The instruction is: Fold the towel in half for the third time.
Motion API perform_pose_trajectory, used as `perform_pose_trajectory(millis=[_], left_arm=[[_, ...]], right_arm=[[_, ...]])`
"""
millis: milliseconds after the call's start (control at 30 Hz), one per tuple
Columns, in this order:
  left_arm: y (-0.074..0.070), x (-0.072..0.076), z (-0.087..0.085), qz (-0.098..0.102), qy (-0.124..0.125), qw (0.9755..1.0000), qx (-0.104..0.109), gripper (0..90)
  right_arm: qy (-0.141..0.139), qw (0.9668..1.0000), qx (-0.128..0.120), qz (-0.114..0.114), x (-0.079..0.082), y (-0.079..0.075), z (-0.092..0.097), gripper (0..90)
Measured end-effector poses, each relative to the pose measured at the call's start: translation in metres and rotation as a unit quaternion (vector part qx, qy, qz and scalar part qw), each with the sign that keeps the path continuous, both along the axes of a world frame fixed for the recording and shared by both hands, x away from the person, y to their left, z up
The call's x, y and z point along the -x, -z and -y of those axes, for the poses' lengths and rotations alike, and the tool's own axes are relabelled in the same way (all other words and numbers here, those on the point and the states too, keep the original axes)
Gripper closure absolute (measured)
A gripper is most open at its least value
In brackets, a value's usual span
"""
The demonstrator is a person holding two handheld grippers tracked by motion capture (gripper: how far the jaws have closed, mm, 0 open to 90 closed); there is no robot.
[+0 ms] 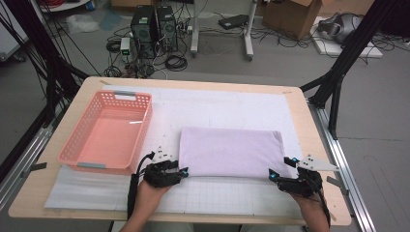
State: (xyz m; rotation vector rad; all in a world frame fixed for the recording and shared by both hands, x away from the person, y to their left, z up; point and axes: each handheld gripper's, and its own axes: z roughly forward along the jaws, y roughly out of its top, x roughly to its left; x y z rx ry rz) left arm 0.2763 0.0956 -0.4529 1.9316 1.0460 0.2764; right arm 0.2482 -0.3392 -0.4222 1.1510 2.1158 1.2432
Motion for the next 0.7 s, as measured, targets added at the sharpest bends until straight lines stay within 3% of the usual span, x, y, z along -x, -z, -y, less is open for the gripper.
perform_pose_trajectory(millis=[167,400,700], left_arm=[[0.0,-0.001,0.0,-0.007,-0.003,1.0,0.006,58.3],[0.0,0.0,0.002,-0.009,0.007,0.9999,0.012,72.3],[0.0,0.001,0.003,-0.01,-0.003,0.9999,0.011,75.1]], right_arm=[[-0.014,0.9999,-0.001,0.007,-0.015,-0.005,-0.017,21.5],[-0.049,0.9986,0.011,-0.013,-0.044,-0.012,-0.05,20.5],[-0.087,0.9953,0.038,-0.02,-0.079,-0.026,-0.097,20.4]])
